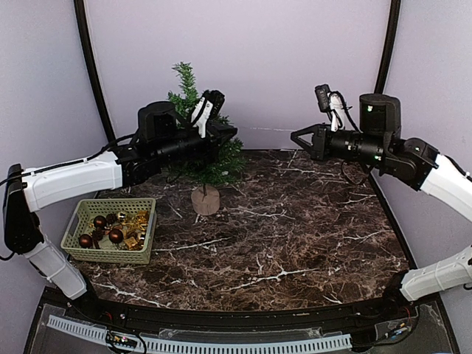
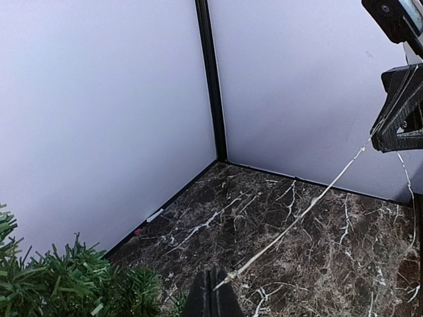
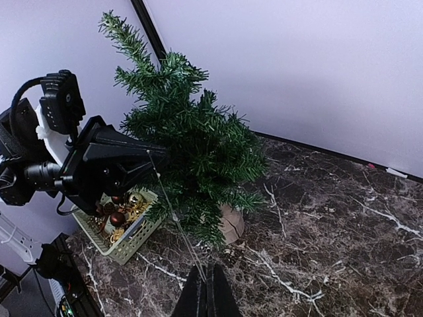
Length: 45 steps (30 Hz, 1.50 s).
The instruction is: Decorate the small christmas tree
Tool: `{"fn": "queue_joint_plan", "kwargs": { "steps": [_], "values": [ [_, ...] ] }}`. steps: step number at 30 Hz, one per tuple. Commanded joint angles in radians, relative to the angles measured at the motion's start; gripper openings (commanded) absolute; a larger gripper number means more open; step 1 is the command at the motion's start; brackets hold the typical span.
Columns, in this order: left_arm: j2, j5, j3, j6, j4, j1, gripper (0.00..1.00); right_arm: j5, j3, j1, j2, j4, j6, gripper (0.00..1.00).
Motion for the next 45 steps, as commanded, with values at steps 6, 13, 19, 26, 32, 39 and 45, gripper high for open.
{"fn": "queue_joint_plan", "kwargs": {
  "steps": [6, 13, 19, 26, 32, 39, 45],
  "values": [
    [-0.059, -0.010, -0.028, -0.028, 0.025, 0.037, 0.00, 0.055, -0.036, -0.008, -0.067, 0.000, 0.000, 0.07],
    [-0.052, 0.146, -0.021, -0.050, 0.054, 0.037, 0.00, -0.064, -0.305, -0.006, -0.040, 0.424, 0.154, 0.82],
    [-0.053, 0.148, -0.020, -0.057, 0.041, 0.037, 0.00, -0.136, -0.634, 0.044, 0.003, 0.922, 0.198, 0.96],
    [-0.068, 0.153, -0.024, -0.058, 0.029, 0.037, 0.00, -0.035, -0.613, 0.052, 0.196, 0.838, 0.135, 0.94],
    [-0.065, 0.153, -0.020, -0.055, 0.028, 0.037, 0.00, -0.165, -0.579, 0.054, 0.367, 0.907, 0.091, 0.93],
    [-0.065, 0.143, -0.018, -0.047, 0.015, 0.038, 0.00, -0.236, -0.547, 0.074, 0.484, 0.992, 0.152, 0.65],
    [-0.074, 0.139, -0.018, -0.048, 0.001, 0.044, 0.00, -0.154, -0.546, 0.049, 0.415, 0.968, 0.209, 0.00]
  ]
}}
